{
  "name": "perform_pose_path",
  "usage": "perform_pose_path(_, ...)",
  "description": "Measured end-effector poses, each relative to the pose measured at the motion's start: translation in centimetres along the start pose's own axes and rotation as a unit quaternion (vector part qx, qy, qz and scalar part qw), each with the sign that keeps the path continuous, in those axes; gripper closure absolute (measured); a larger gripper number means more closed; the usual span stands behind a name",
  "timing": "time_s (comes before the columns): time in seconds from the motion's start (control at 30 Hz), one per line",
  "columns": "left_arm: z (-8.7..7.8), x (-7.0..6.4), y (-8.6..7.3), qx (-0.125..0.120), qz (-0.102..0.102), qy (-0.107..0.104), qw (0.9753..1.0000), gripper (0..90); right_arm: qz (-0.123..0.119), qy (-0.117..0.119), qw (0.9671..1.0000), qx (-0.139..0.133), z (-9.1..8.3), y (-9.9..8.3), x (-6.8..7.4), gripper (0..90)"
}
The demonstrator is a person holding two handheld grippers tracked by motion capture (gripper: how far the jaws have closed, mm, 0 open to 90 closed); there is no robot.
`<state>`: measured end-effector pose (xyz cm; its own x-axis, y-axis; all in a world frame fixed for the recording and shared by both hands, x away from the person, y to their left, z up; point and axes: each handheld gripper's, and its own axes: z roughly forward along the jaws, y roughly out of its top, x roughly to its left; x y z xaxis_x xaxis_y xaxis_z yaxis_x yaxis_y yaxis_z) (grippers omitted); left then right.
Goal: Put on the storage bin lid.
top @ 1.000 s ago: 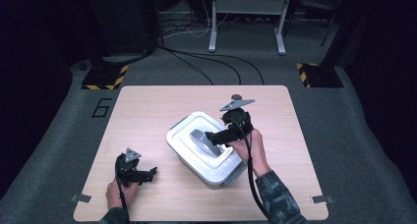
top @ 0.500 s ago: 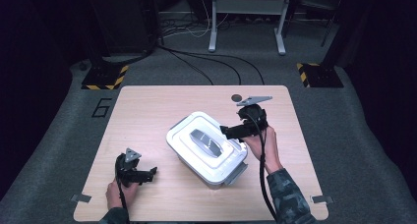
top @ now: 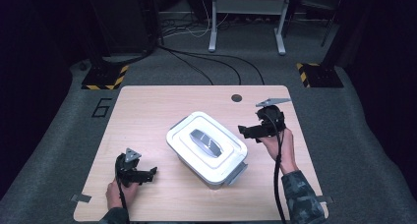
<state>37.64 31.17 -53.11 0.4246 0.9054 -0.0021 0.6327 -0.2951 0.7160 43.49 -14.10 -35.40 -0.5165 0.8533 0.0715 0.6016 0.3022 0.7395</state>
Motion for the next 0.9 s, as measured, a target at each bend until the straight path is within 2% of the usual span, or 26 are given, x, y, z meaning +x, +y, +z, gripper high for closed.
perform_pose_path(0.03,0.0,0.0,0.0,0.000,0.000,0.000,1.0000,0.0,-0.004,0.000,1.0000,-0.003,-0.1,-0.2,-0.3,0.0)
perform_pose_path(0.1,0.0,0.0,0.0,0.000,0.000,0.000,1.0000,0.0,0.008,-0.002,1.0000,0.000,-0.2,-0.5,-0.7,0.0)
perform_pose_path(0.17,0.0,0.0,0.0,0.000,0.000,0.000,1.0000,0.0,0.007,-0.004,1.0000,0.000,-0.3,-0.9,-1.3,0.0)
perform_pose_path(0.27,0.0,0.0,0.0,0.000,0.000,0.000,1.0000,0.0,0.017,-0.011,0.9998,0.005,-0.4,-1.9,-2.4,0.0)
perform_pose_path(0.47,0.0,0.0,0.0,0.000,0.000,0.000,1.0000,0.0,0.034,-0.019,0.9992,0.013,-0.2,-3.3,-3.6,0.0)
perform_pose_path(0.9,0.0,0.0,0.0,0.000,0.000,-0.001,1.0000,0.0,0.087,-0.039,0.9946,0.043,1.1,-8.0,-6.8,0.0)
